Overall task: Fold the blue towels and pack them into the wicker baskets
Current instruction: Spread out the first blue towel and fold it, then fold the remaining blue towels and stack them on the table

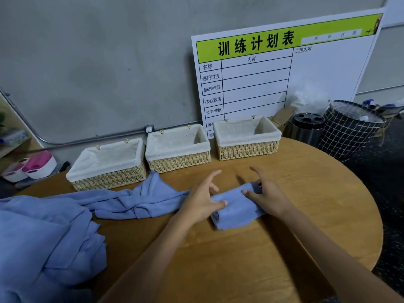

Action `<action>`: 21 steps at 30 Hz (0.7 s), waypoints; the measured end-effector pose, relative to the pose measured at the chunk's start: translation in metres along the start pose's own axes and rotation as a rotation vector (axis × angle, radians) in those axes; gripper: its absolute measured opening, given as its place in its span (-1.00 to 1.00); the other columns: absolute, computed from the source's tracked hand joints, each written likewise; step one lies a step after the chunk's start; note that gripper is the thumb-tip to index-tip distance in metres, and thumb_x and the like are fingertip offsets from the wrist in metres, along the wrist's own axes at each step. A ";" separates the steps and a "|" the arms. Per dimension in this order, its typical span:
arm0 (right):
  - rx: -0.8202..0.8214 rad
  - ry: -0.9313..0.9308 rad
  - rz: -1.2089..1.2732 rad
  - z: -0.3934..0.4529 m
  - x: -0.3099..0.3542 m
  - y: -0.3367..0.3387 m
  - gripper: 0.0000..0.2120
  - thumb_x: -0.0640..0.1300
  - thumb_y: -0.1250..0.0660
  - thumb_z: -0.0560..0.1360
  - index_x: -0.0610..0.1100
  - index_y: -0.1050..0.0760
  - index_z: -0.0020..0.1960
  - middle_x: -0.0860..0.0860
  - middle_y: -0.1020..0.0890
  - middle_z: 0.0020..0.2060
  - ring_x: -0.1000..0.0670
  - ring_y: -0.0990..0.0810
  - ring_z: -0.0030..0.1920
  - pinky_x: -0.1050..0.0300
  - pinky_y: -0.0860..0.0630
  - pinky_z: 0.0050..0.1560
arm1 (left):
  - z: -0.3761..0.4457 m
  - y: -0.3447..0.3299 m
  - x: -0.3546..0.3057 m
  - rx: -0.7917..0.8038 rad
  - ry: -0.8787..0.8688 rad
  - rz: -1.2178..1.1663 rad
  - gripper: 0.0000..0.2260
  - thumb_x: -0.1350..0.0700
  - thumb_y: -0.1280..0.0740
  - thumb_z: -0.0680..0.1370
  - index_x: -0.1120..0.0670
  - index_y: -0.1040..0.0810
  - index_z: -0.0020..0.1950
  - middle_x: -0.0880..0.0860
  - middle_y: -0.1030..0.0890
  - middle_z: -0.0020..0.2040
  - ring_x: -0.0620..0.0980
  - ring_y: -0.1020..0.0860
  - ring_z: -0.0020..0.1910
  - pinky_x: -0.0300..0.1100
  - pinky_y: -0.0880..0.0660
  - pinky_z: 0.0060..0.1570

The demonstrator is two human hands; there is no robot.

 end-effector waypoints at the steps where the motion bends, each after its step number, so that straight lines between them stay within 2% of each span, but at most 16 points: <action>1: -0.054 -0.006 0.005 0.004 -0.001 0.003 -0.28 -0.01 -0.45 0.51 0.00 -0.16 0.56 0.01 -0.46 0.02 -0.01 -0.47 0.04 0.17 -0.38 -0.03 | 0.010 0.005 -0.002 -0.044 -0.026 0.020 -0.26 0.05 -0.53 0.47 -0.27 -0.23 0.53 -0.11 -0.50 0.08 -0.19 -0.46 -0.18 -0.28 -0.40 -0.15; 4: -0.202 -0.033 0.020 0.014 -0.005 0.009 -0.30 -0.03 -0.44 0.52 -0.06 -0.17 0.54 -0.11 -0.55 0.05 -0.14 -0.55 0.10 0.01 -0.47 0.01 | 0.043 0.013 -0.007 -0.110 -0.091 0.051 -0.29 0.11 -0.55 0.45 -0.22 -0.31 0.50 -0.07 -0.47 0.12 -0.19 -0.44 -0.24 -0.29 -0.41 -0.18; 6: -0.299 -0.039 -0.004 0.023 -0.005 0.010 -0.31 -0.03 -0.42 0.54 -0.10 -0.16 0.55 -0.16 -0.58 0.09 -0.18 -0.56 0.11 0.03 -0.46 -0.04 | 0.062 0.018 -0.009 -0.140 -0.139 0.078 -0.35 0.15 -0.55 0.44 -0.17 -0.38 0.45 -0.05 -0.45 0.12 -0.19 -0.46 -0.16 -0.39 -0.39 -0.16; 9: -0.386 -0.027 0.025 0.039 0.003 0.002 -0.29 -0.02 -0.37 0.57 -0.14 -0.09 0.57 -0.15 -0.57 -0.08 -0.18 -0.57 -0.04 0.09 -0.33 -0.22 | 0.087 0.033 0.000 -0.212 -0.167 0.092 -0.44 0.19 -0.57 0.41 -0.08 -0.47 0.35 0.02 -0.47 0.09 -0.11 -0.48 0.00 -0.39 -0.37 -0.09; 11: -0.376 -0.014 0.049 0.051 0.011 -0.011 -0.30 -0.04 -0.35 0.58 -0.15 -0.07 0.58 -0.18 -0.58 -0.13 -0.20 -0.57 -0.10 0.08 -0.31 -0.30 | 0.098 0.047 0.018 -0.260 -0.156 0.084 -0.48 0.21 -0.58 0.39 -0.04 -0.51 0.28 0.05 -0.48 0.10 -0.10 -0.51 0.05 -0.27 -0.46 0.00; 13: -0.332 -0.003 0.072 0.063 0.020 -0.026 -0.31 -0.07 -0.36 0.58 -0.14 -0.09 0.57 -0.23 -0.60 -0.13 -0.21 -0.58 -0.13 0.07 -0.32 -0.32 | 0.100 0.063 0.041 -0.318 -0.140 0.083 -0.54 0.21 -0.59 0.38 -0.02 -0.53 0.20 0.02 -0.49 0.09 -0.18 -0.51 0.00 -0.22 -0.47 -0.02; 15: -0.280 0.003 0.091 0.074 0.028 -0.042 -0.31 -0.08 -0.38 0.57 -0.11 -0.09 0.57 -0.16 -0.60 -0.21 -0.12 -0.56 -0.23 0.19 -0.30 -0.40 | 0.094 0.078 0.065 -0.367 -0.119 0.074 -0.60 0.19 -0.58 0.41 -0.02 -0.53 0.16 -0.01 -0.50 0.04 -0.22 -0.49 -0.04 -0.21 -0.45 -0.05; 18: -0.234 0.001 0.100 0.089 0.042 -0.066 -0.26 -0.08 -0.41 0.54 -0.08 -0.06 0.57 0.00 -0.49 -0.36 0.13 -0.44 -0.38 0.32 -0.35 -0.45 | 0.079 0.097 0.097 -0.456 -0.073 0.051 -0.67 0.12 -0.57 0.45 0.01 -0.52 0.11 0.00 -0.53 -0.03 -0.08 -0.52 -0.06 -0.10 -0.53 -0.09; 21: -0.233 0.015 0.095 0.098 0.052 -0.082 -0.18 -0.07 -0.44 0.52 -0.07 -0.01 0.59 0.00 -0.47 -0.35 0.15 -0.43 -0.38 0.32 -0.35 -0.45 | 0.060 0.110 0.115 -0.538 -0.027 0.071 -0.72 0.01 -0.53 0.48 0.01 -0.50 0.06 -0.08 -0.53 -0.08 -0.07 -0.54 -0.10 -0.07 -0.54 -0.14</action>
Point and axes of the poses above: each hand's wrist, its own z-axis towards the middle knuckle, its own y-axis out of the back of the hand, x = y × z, the point moved 9 cm from there along z, towards the middle knuckle
